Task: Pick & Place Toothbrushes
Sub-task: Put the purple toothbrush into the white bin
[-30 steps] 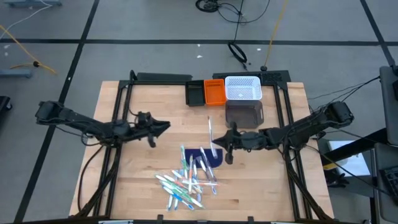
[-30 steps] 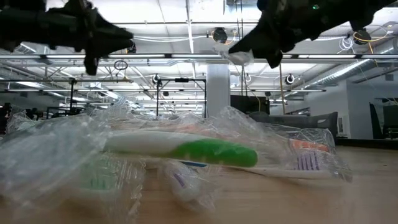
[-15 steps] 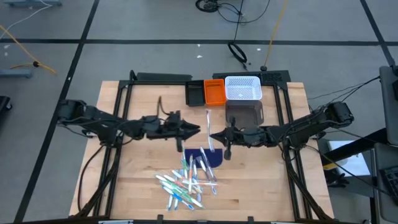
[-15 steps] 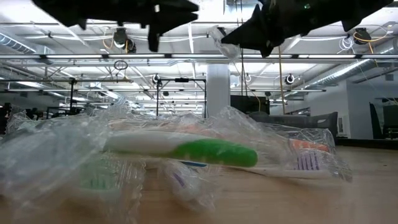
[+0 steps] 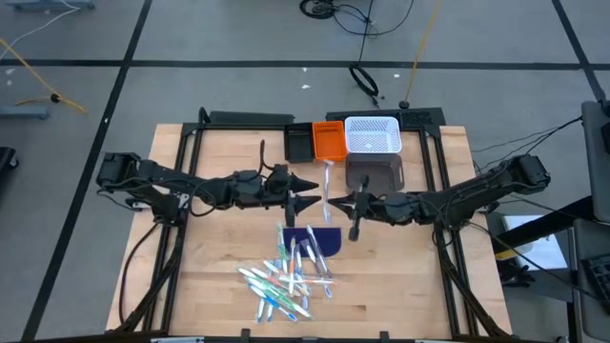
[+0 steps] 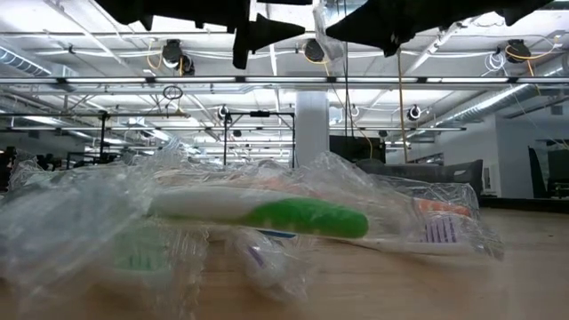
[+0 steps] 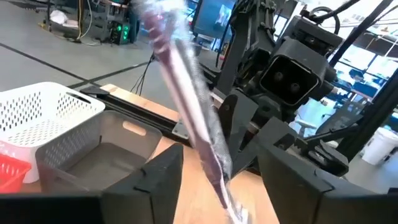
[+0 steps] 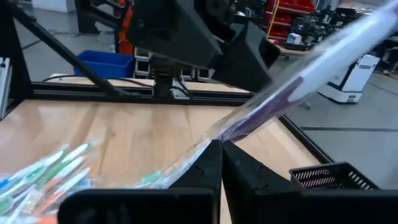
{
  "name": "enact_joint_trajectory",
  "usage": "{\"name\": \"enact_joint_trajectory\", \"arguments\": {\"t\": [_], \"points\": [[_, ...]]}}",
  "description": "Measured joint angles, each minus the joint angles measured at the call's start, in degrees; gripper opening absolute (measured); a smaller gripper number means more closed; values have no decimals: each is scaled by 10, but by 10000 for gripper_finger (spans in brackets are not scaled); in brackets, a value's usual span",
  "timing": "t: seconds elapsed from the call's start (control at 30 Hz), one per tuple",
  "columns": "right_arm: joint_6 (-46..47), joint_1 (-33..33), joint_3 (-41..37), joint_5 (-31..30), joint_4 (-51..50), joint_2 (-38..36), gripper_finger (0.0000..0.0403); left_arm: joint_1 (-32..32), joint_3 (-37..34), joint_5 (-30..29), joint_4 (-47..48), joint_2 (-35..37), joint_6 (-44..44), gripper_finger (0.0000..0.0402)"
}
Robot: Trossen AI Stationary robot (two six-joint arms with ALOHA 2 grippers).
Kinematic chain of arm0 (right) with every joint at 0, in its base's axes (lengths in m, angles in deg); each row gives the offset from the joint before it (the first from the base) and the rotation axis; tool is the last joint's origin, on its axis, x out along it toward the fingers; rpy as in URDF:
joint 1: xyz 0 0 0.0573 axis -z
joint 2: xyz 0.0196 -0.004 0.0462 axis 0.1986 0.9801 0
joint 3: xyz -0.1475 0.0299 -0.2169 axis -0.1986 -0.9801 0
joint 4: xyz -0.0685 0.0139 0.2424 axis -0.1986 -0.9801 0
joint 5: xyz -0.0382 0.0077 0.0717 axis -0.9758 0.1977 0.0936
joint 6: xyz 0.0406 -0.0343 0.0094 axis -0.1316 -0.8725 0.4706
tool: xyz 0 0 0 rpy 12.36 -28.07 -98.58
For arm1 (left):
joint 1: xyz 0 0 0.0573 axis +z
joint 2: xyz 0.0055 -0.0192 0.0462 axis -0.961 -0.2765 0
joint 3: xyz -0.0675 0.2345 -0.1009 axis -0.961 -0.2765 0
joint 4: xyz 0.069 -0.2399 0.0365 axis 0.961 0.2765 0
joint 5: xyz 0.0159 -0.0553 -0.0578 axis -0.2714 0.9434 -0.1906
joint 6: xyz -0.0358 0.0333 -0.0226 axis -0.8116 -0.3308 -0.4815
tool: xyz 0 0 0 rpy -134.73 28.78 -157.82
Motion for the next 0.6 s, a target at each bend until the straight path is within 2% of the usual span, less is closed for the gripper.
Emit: {"name": "enact_joint_trajectory", "arguments": {"t": [0.17,0.4,0.6], "points": [[-2,0,0,0,7,0,0,0,1,-1,-43,-16,-6,223],[-2,0,0,1,14,0,0,8,1,-2,-118,-69,-30,208],[-2,0,0,2,12,0,0,17,1,-2,-156,-88,-46,191]]}}
